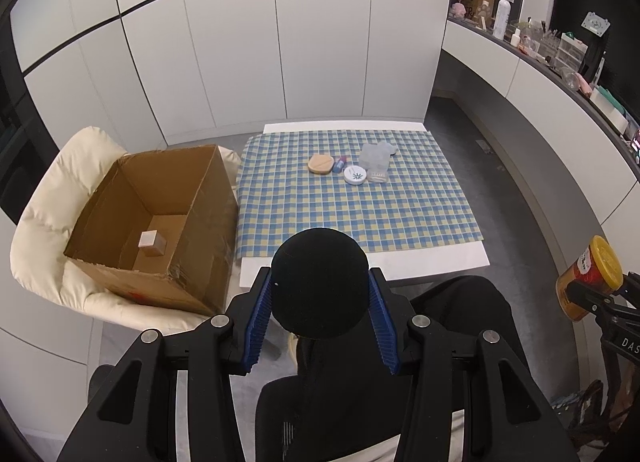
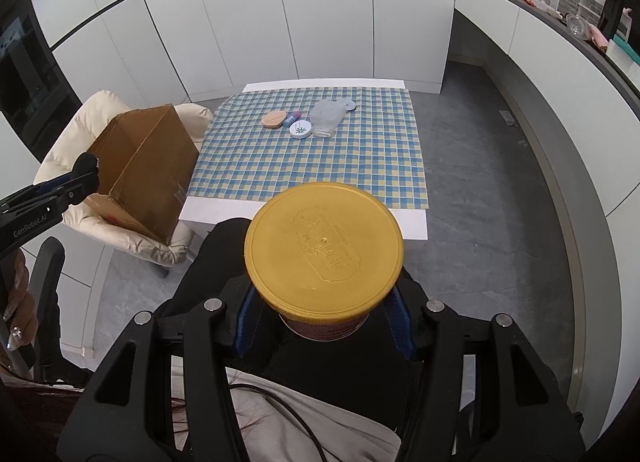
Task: Organize objects
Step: 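Carry the jar with the right tool while the left tool carries the tin over the box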
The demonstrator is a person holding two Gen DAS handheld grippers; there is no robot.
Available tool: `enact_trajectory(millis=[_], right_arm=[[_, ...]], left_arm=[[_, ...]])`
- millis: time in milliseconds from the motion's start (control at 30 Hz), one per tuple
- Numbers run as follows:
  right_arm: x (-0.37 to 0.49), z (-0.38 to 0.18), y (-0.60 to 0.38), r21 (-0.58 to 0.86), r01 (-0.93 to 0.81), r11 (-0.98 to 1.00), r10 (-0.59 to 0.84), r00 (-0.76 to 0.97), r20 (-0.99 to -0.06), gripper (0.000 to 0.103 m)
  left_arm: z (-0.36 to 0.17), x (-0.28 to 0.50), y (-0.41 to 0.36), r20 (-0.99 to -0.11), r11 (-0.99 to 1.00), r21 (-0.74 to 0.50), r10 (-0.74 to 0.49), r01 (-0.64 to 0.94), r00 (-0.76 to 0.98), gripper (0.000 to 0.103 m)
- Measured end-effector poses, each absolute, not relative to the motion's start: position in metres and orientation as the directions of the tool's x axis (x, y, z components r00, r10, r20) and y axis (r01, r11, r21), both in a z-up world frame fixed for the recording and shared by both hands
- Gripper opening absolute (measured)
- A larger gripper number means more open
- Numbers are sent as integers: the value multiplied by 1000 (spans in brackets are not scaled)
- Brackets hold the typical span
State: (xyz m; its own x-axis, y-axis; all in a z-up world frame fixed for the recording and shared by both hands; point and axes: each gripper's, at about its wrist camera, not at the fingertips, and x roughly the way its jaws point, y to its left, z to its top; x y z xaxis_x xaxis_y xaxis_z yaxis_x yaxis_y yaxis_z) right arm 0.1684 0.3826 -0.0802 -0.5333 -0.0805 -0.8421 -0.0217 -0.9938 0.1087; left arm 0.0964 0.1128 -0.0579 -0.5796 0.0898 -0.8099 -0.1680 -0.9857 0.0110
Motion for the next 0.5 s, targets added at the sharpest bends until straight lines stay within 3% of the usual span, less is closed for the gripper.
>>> enact_trajectory(millis=[500], right_arm=[[137, -88, 346, 90, 95, -991, -126, -508, -852, 56]], left_arm=[[-64, 97, 72, -815, -998, -6, 45, -69, -578, 46]])
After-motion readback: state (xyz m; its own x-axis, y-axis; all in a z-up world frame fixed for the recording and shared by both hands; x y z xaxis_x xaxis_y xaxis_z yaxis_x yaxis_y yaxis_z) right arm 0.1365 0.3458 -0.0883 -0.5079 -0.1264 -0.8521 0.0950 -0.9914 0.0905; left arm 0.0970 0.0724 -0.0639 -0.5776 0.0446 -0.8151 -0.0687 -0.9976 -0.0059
